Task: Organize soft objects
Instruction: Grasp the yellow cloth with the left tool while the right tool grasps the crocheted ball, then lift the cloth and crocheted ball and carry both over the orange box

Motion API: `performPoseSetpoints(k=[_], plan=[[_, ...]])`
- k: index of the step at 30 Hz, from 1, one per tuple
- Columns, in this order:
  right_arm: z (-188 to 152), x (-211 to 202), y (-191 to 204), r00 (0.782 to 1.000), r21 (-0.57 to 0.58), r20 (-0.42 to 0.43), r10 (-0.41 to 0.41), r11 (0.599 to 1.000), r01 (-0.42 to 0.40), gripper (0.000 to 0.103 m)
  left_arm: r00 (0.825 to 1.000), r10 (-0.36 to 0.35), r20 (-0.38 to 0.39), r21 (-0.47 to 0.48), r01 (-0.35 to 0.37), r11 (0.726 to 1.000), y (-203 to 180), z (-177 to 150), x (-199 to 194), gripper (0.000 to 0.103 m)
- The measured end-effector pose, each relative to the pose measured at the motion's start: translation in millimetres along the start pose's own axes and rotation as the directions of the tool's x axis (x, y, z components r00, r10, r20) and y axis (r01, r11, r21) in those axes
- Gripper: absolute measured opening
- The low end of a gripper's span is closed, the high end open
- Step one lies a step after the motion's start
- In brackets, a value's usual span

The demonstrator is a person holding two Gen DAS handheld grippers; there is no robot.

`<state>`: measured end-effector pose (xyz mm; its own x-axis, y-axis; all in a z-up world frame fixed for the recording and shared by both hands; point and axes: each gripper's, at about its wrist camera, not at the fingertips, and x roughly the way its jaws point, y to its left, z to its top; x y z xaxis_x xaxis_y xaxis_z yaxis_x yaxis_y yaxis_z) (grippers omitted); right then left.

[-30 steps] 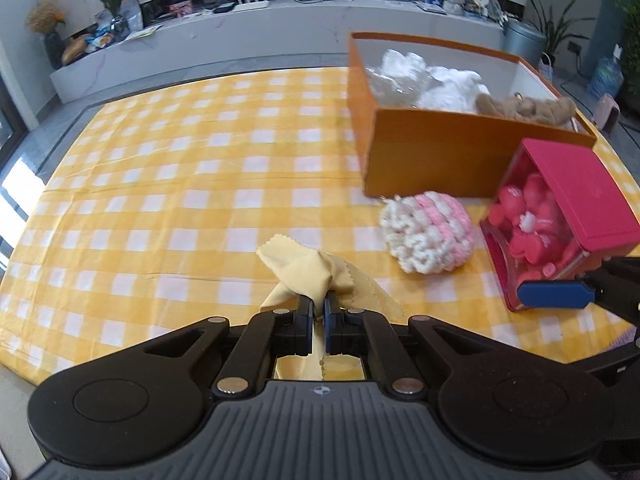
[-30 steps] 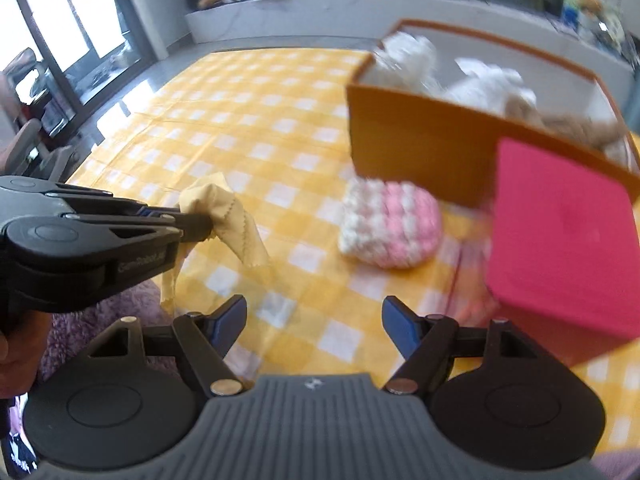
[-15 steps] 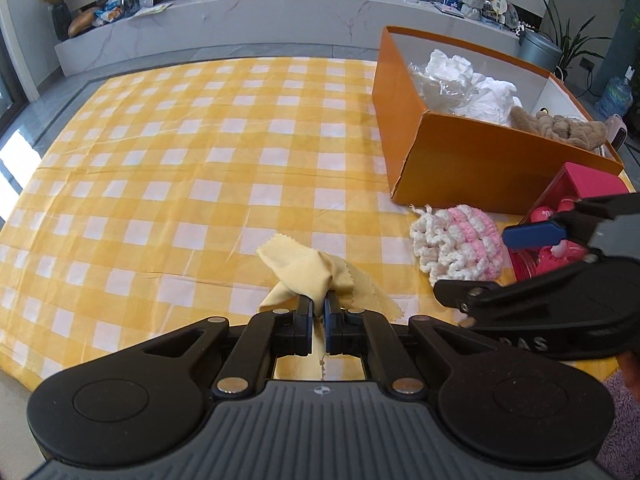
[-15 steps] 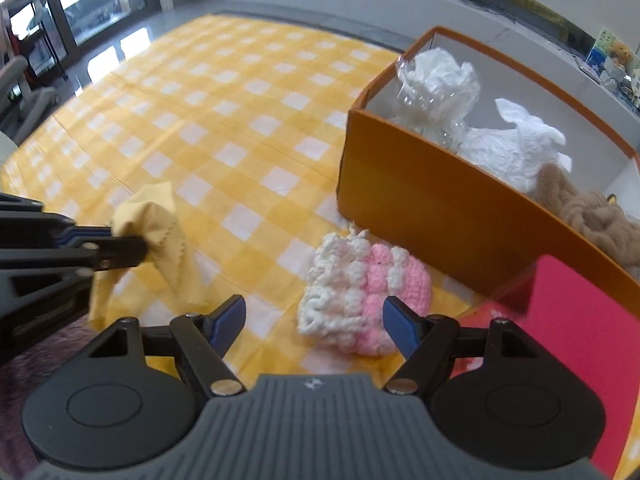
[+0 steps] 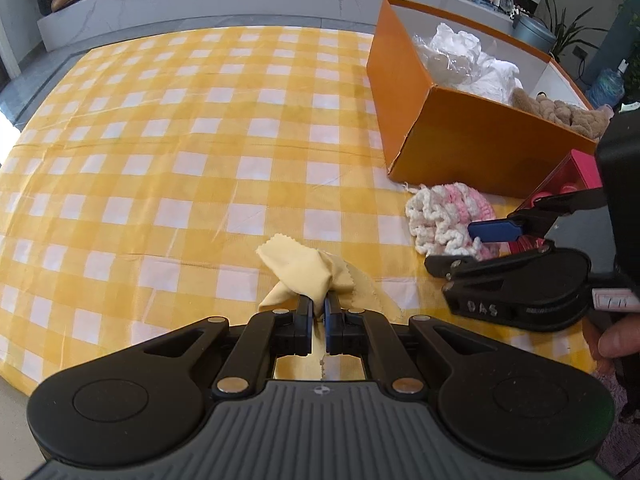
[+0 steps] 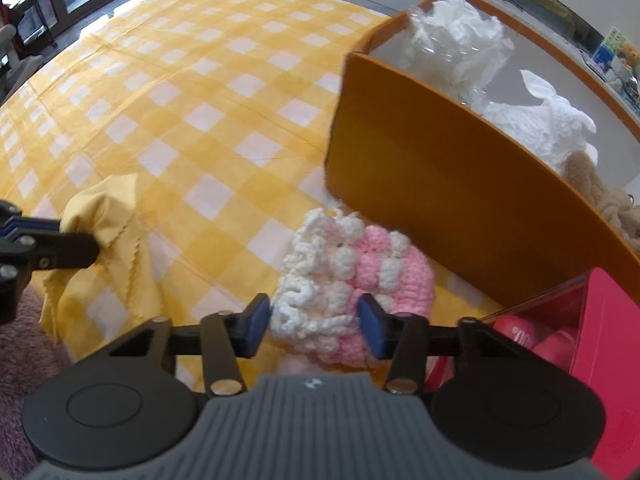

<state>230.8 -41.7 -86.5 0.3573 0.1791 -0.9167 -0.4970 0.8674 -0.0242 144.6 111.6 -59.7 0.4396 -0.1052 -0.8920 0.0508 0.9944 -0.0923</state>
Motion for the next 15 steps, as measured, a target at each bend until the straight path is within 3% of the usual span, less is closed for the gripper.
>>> performPoseSetpoints(k=[4,7,15], plan=[[-1.0,-2.1,-4.0,1.0,0.007,0.007,0.003,1.0,-0.003,0.039,1.0,-0.001,-0.017,0.007,0.001,1.0,-1.4,-1.1,-0.7,0.006],[0.4,-9.4,-4.9,1.0,0.016,0.028,0.005,1.0,-0.005,0.024,1.0,0.01,-0.022,0.023,-0.01,1.0,-4.4,-2.4,-4.6,0.006],[-5.0,-53.5,0.1,0.992,0.017,0.121,0.034,0.999,-0.037,0.021,1.0,0.001,0.009,0.053,-0.001,0.999,-10.2,-0.3,-29.1,0.006]])
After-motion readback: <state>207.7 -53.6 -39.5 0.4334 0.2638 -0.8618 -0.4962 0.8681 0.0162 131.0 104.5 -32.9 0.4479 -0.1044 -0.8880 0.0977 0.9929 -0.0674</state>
